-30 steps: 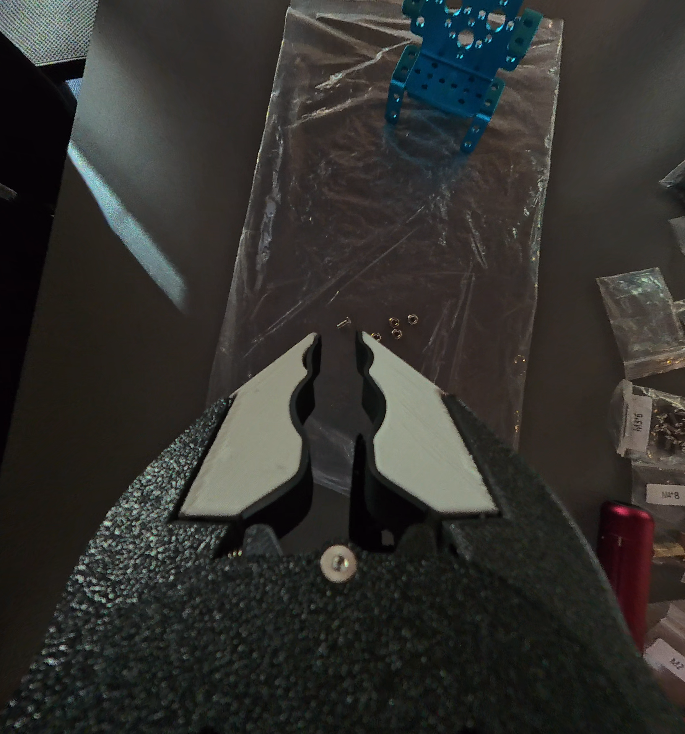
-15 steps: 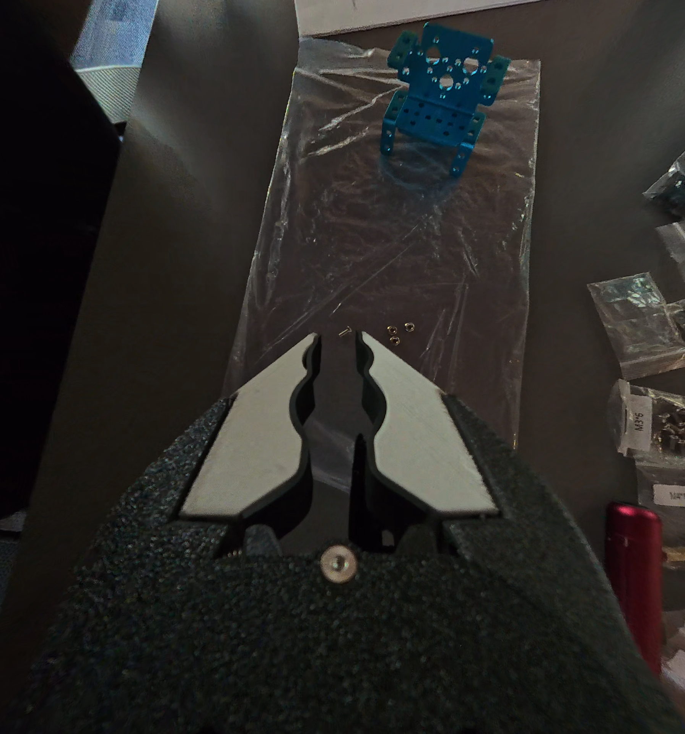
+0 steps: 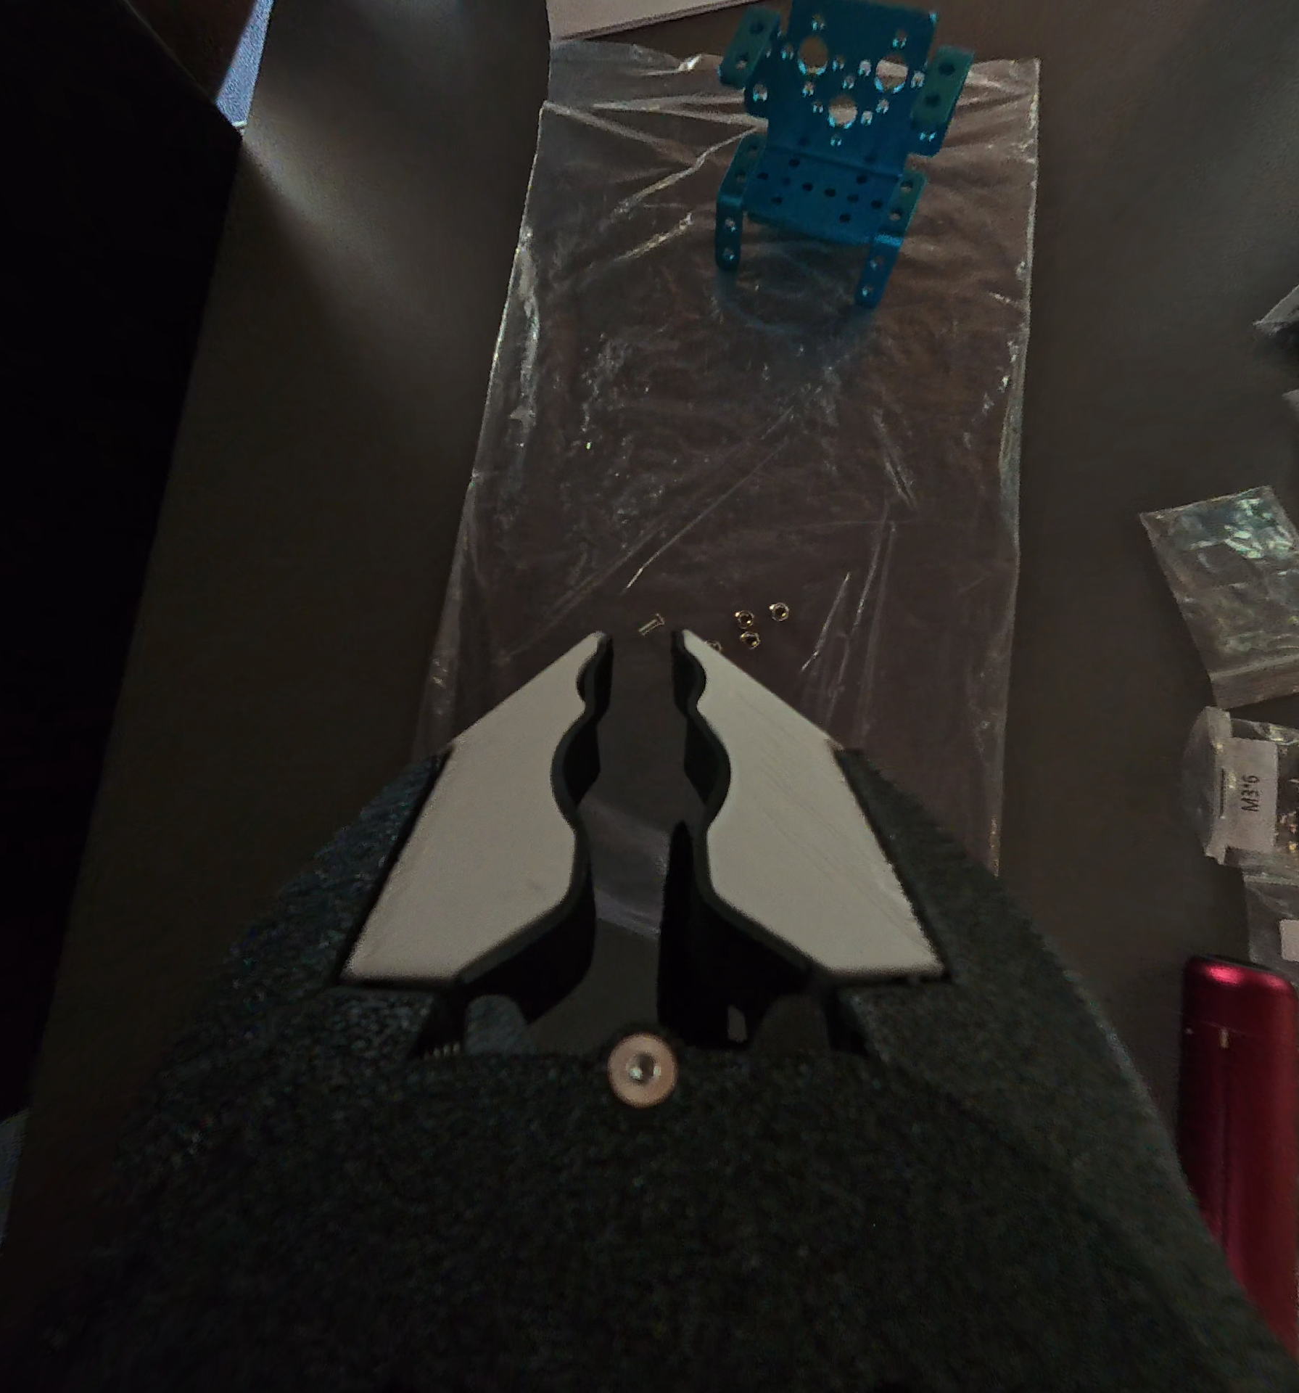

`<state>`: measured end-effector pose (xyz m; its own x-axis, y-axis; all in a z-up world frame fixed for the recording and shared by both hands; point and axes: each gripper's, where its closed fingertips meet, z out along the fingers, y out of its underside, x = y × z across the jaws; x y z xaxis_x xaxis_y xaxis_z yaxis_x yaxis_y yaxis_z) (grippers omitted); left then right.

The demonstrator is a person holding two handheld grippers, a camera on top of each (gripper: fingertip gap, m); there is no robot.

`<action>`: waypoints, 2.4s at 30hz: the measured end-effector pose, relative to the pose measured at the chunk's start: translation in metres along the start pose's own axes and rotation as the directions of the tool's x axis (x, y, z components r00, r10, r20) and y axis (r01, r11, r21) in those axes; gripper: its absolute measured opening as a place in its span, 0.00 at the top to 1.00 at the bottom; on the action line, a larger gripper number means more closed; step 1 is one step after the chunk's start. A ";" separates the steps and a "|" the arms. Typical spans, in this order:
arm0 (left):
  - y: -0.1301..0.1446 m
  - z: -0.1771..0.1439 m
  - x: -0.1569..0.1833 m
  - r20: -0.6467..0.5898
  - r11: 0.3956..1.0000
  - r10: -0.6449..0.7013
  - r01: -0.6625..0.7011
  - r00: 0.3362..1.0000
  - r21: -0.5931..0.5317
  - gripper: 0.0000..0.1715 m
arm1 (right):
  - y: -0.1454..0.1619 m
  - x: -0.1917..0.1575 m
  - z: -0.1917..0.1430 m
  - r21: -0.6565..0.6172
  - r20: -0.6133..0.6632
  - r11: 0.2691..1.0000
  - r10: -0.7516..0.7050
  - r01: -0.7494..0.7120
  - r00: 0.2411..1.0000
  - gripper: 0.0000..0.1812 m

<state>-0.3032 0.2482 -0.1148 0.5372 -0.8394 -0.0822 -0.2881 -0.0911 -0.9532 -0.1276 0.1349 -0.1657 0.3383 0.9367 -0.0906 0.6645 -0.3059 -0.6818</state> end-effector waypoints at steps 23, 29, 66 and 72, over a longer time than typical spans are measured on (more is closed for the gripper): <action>-0.018 -0.003 0.007 -0.008 0.992 0.029 -0.028 1.000 0.126 0.83 | 0.011 0.000 0.027 -0.113 -0.013 0.993 -0.016 0.015 1.000 0.93; -0.017 -0.003 0.008 -0.007 0.992 0.035 -0.034 0.999 0.125 0.83 | 0.009 -0.006 0.018 -0.088 -0.002 0.995 -0.050 0.049 0.999 0.93; -0.010 0.002 0.012 -0.037 0.998 0.026 -0.024 0.999 0.063 0.83 | -0.035 0.036 0.035 -0.176 -0.419 0.832 -0.547 0.526 0.725 1.00; -0.008 0.001 0.014 -0.040 0.998 0.038 -0.036 0.998 0.044 0.83 | -0.057 0.043 0.036 -0.100 -0.472 0.818 -0.541 0.567 0.696 1.00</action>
<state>-0.2931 0.2378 -0.1087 0.4939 -0.8630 -0.1063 -0.2724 -0.0375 -0.9614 -0.1747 0.1982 -0.1567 0.1905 0.7372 0.6482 0.8020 0.2639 -0.5359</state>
